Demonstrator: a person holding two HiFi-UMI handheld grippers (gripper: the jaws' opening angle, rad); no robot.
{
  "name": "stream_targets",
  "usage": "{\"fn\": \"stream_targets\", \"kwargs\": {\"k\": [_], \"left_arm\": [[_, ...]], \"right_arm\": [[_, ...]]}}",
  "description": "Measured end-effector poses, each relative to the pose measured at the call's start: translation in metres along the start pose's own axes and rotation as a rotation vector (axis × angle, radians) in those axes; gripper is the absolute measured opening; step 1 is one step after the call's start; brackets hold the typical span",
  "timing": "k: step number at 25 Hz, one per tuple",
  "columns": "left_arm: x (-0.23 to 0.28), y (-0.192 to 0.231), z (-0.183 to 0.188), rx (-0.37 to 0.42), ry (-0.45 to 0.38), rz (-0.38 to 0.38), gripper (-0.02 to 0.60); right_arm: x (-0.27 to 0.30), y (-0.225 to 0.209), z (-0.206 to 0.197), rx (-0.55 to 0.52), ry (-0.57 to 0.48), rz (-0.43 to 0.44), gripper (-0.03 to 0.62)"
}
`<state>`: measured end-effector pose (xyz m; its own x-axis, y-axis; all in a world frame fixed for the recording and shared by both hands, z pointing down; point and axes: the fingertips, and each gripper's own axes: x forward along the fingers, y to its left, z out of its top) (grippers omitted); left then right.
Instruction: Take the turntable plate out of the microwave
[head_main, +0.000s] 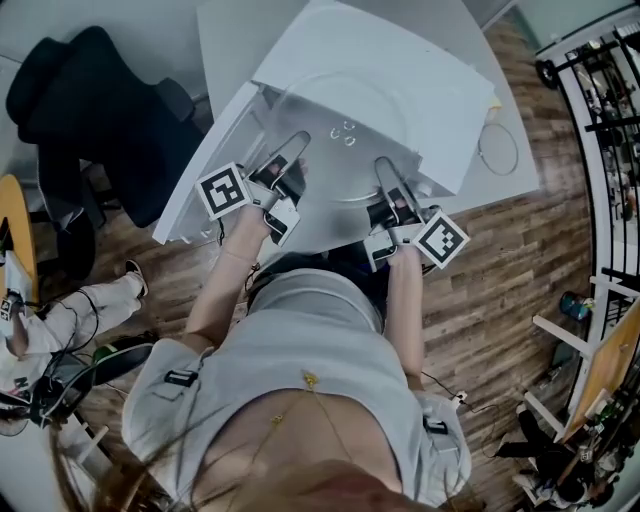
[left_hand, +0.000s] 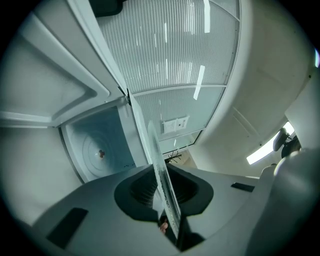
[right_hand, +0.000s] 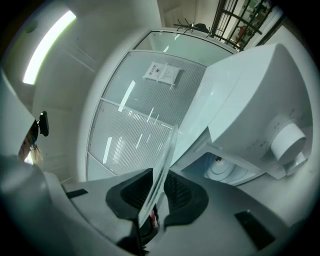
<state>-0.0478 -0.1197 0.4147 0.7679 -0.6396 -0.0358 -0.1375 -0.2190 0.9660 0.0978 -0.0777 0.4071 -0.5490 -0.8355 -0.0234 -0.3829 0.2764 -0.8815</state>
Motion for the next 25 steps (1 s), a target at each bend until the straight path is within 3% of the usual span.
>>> {"fn": "stream_targets", "kwargs": {"k": [16, 25], "left_arm": [[0.039, 0.023, 0.014, -0.071, 0.011, 0.038, 0.057], [0.047, 0.025, 0.019, -0.146, -0.029, 0.035, 0.052]], "right_arm": [[0.02, -0.033, 0.024, 0.044, -0.011, -0.068, 0.077], [0.027, -0.031, 0.026, 0.005, -0.008, -0.071, 0.089]]}}
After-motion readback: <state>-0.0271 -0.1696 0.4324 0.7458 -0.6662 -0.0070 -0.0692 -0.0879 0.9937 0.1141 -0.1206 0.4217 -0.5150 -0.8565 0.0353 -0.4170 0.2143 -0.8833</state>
